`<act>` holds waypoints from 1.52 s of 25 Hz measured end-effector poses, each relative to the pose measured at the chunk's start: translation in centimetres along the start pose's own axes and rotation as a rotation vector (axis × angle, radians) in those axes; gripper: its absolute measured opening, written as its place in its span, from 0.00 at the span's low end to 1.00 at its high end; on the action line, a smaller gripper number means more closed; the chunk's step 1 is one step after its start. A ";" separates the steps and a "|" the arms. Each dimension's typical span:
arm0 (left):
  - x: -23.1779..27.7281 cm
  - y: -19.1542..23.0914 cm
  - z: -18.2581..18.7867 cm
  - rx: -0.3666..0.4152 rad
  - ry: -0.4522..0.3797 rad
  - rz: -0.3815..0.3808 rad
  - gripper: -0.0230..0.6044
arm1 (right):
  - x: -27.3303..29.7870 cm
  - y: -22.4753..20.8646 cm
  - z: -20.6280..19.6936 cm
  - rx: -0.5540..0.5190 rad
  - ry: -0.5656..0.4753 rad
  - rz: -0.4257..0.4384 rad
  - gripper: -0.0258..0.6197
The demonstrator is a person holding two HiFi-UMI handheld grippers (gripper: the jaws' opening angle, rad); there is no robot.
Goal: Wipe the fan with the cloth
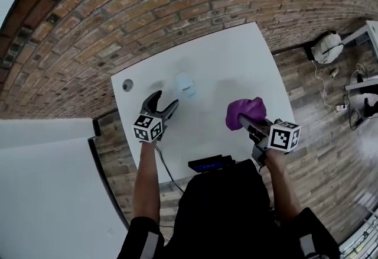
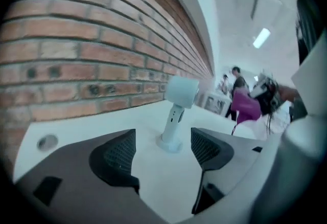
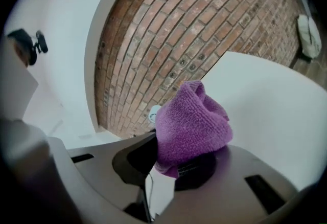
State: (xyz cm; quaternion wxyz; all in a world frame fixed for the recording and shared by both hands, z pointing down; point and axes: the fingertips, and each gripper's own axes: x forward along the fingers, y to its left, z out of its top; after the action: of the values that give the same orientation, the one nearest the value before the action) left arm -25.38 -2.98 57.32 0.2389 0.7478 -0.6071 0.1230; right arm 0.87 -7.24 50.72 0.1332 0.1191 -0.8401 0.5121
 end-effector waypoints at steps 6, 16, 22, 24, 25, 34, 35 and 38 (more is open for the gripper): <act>-16.1 -2.4 -1.1 -0.707 -0.569 -0.044 0.45 | -1.4 4.8 -0.1 0.209 -0.175 0.267 0.14; -26.0 -9.7 1.0 -0.657 -0.734 -0.276 0.24 | -7.7 13.4 -5.6 0.228 -0.367 0.379 0.15; -28.3 -14.7 3.2 -0.542 -0.707 -0.358 0.24 | -10.6 15.4 -6.9 0.205 -0.440 0.402 0.15; -28.9 -15.6 3.1 -0.534 -0.698 -0.359 0.24 | -10.8 16.2 -6.7 0.180 -0.442 0.417 0.14; -29.1 -16.0 2.9 -0.535 -0.694 -0.355 0.24 | -10.7 16.7 -6.6 0.167 -0.438 0.427 0.15; -27.5 -20.4 4.6 -0.501 -0.649 -0.324 0.24 | -12.5 16.8 -5.7 0.108 -0.376 0.486 0.14; -26.8 -21.5 5.1 -0.499 -0.639 -0.325 0.24 | -13.4 16.1 -5.6 0.111 -0.376 0.483 0.14; -24.5 -24.6 6.4 -0.486 -0.606 -0.325 0.24 | -15.7 13.6 -5.2 0.127 -0.377 0.479 0.14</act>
State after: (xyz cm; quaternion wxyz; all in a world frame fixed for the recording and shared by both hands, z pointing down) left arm -7.99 18.21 35.08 0.2354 0.7580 -0.5356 -0.2886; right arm 11.55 4.47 36.23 -0.1570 0.0186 -0.8205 0.5493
